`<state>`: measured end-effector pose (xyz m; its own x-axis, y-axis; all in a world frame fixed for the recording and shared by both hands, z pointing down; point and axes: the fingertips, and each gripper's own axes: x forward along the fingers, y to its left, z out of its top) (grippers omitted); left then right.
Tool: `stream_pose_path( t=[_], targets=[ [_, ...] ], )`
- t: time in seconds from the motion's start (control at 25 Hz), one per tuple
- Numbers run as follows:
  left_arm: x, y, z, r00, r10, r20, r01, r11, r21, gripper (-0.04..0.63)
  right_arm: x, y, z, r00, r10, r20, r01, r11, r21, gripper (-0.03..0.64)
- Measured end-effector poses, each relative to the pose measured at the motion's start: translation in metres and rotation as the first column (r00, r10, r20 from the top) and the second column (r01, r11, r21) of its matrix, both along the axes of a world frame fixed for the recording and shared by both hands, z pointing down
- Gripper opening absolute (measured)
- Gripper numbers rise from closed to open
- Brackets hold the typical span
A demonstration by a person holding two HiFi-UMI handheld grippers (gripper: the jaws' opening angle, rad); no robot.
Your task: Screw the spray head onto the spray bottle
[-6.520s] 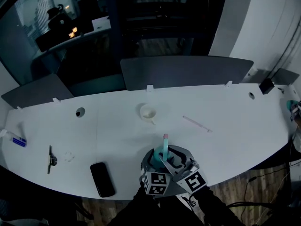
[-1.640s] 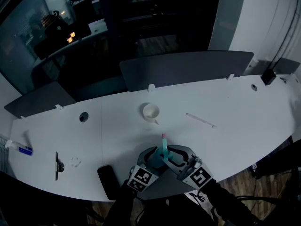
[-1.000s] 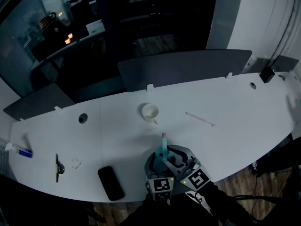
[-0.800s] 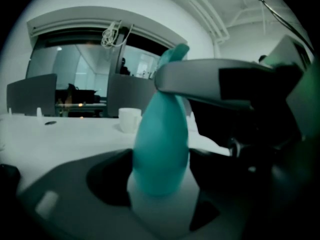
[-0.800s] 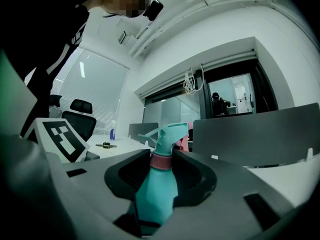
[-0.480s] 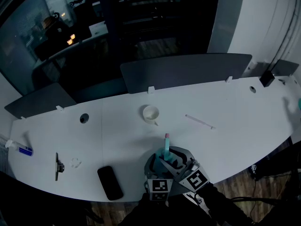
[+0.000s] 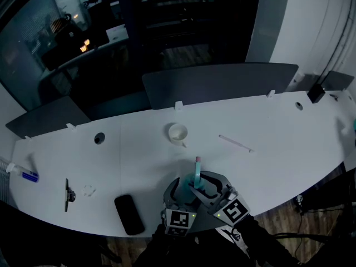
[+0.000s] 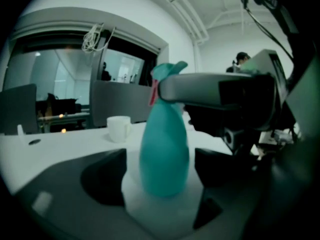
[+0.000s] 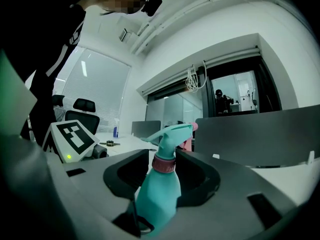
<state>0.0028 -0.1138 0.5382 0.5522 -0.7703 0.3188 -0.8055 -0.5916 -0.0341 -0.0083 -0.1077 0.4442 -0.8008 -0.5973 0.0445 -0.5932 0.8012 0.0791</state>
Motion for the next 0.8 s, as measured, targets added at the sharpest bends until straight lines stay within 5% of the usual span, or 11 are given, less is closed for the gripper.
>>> stream_pose_path(
  t=[0.24, 0.48, 0.68, 0.8],
  targets=[
    [0.007, -0.010, -0.003, 0.985, 0.171, 0.028, -0.170, 0.985, -0.028, 0.426, -0.001, -0.004, -0.003, 1.000, -0.021, -0.006, 0.021, 0.999, -0.045, 0.143],
    [0.016, -0.006, 0.013, 0.950, 0.274, 0.150, -0.270, 0.962, -0.052, 0.385, -0.002, -0.005, -0.003, 0.999, -0.036, -0.021, 0.035, 0.999, -0.041, 0.137],
    [0.015, -0.011, 0.013, 0.990, 0.075, 0.123, -0.073, 0.997, -0.024, 0.380, 0.000, -0.006, -0.002, 1.000, 0.002, -0.030, -0.002, 1.000, -0.020, 0.135],
    [0.012, -0.014, 0.008, 0.986, -0.119, 0.113, 0.122, 0.992, -0.021, 0.379, 0.000, -0.007, -0.003, 1.000, 0.005, -0.024, -0.005, 1.000, -0.013, 0.135]
  ],
)
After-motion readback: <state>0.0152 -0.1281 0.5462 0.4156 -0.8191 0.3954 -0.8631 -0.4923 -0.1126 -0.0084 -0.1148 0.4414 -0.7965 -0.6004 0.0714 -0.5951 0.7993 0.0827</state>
